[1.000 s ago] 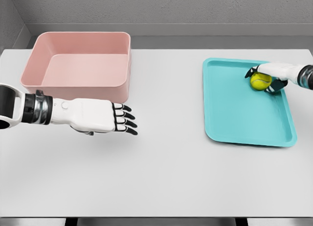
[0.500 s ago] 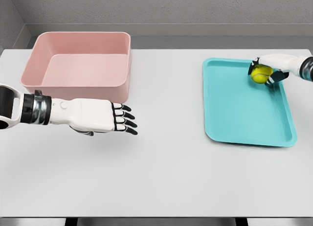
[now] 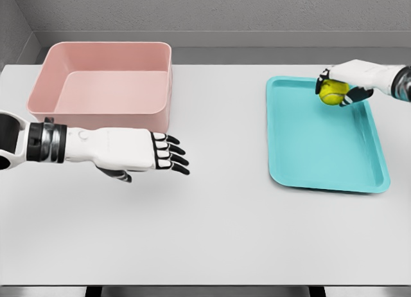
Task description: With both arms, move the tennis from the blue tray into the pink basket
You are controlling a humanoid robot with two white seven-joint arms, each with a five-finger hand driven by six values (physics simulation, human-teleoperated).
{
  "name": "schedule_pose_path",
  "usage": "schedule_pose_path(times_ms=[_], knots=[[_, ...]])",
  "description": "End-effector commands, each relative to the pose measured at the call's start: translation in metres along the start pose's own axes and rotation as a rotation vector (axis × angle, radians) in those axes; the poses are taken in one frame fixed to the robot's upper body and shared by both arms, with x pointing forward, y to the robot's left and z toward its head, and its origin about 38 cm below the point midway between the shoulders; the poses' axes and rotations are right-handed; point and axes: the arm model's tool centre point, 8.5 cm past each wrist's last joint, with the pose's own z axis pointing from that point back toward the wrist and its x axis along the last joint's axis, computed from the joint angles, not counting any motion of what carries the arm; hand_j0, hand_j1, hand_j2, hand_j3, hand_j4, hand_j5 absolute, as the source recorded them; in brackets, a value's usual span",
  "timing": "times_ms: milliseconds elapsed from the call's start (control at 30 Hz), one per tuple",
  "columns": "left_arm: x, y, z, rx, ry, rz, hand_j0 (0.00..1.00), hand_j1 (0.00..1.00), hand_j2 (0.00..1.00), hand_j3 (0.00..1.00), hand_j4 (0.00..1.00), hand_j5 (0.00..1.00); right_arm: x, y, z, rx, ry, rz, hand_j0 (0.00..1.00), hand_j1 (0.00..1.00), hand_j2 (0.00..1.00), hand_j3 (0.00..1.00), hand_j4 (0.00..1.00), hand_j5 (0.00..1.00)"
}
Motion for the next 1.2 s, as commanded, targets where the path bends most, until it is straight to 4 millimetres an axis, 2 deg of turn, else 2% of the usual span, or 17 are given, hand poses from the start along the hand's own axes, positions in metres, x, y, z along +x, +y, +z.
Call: schedule_pose_path(times_ms=[0, 133, 300, 400, 433, 467, 500, 700, 800, 900, 967, 1167], knots=[[0.000, 0.003, 0.000, 0.012, -0.001, 0.004, 1.00, 1.00, 1.00, 1.00, 1.00, 1.00, 0.013, -0.008, 0.006, -0.017, -0.039, 0.028, 0.51, 0.51, 0.51, 0.51, 0.51, 0.51], [0.001, 0.002, 0.002, 0.044, -0.009, 0.056, 1.00, 1.00, 1.00, 1.00, 1.00, 1.00, 0.027, -0.011, 0.014, -0.028, -0.083, 0.051, 0.51, 0.51, 0.51, 0.51, 0.51, 0.51], [0.012, -0.024, -0.008, 0.007, -0.058, 0.153, 1.00, 1.00, 1.00, 1.00, 1.00, 1.00, 0.054, -0.014, 0.013, -0.042, -0.163, 0.071, 0.48, 0.48, 0.48, 0.48, 0.48, 0.48], [0.011, -0.025, -0.007, -0.076, -0.056, 0.126, 1.00, 1.00, 1.00, 1.00, 1.00, 1.00, 0.069, -0.015, 0.012, -0.049, -0.202, 0.087, 0.48, 0.48, 0.48, 0.48, 0.48, 0.48], [0.009, -0.022, -0.006, -0.074, -0.050, 0.103, 1.00, 1.00, 1.00, 1.00, 1.00, 1.00, 0.074, -0.013, 0.011, -0.046, -0.216, 0.088, 0.48, 0.48, 0.48, 0.48, 0.48, 0.48], [0.004, -0.008, -0.002, -0.034, -0.029, 0.080, 1.00, 1.00, 1.00, 1.00, 1.00, 1.00, 0.079, -0.013, 0.011, -0.049, -0.231, 0.095, 0.48, 0.48, 0.48, 0.48, 0.48, 0.48], [0.002, -0.007, 0.001, -0.036, -0.020, 0.077, 1.00, 1.00, 1.00, 1.00, 1.00, 1.00, 0.086, -0.015, 0.011, -0.053, -0.248, 0.105, 0.48, 0.48, 0.48, 0.48, 0.48, 0.48], [0.004, -0.012, 0.000, -0.043, -0.024, 0.088, 1.00, 1.00, 1.00, 1.00, 1.00, 1.00, 0.128, -0.019, 0.013, -0.080, -0.367, 0.132, 0.48, 0.48, 0.48, 0.48, 0.48, 0.48], [0.005, -0.017, 0.000, -0.041, -0.025, 0.104, 1.00, 1.00, 1.00, 1.00, 1.00, 1.00, 0.140, -0.007, 0.012, -0.065, -0.408, 0.122, 0.48, 0.48, 0.48, 0.48, 0.48, 0.48], [0.004, -0.014, 0.003, -0.020, -0.015, 0.112, 1.00, 1.00, 1.00, 1.00, 1.00, 1.00, 0.157, -0.008, 0.008, -0.072, -0.453, 0.129, 0.48, 0.48, 0.48, 0.48, 0.48, 0.48], [0.002, -0.019, 0.017, -0.014, 0.009, 0.160, 1.00, 1.00, 1.00, 1.00, 1.00, 1.00, 0.166, -0.008, 0.005, -0.072, -0.488, 0.136, 0.48, 0.48, 0.48, 0.48, 0.48, 0.48], [-0.001, -0.012, 0.027, 0.021, 0.023, 0.183, 1.00, 1.00, 1.00, 1.00, 1.00, 1.00, 0.206, 0.015, -0.017, -0.019, -0.597, 0.117, 0.48, 0.48, 0.48, 0.48, 0.48, 0.48]])
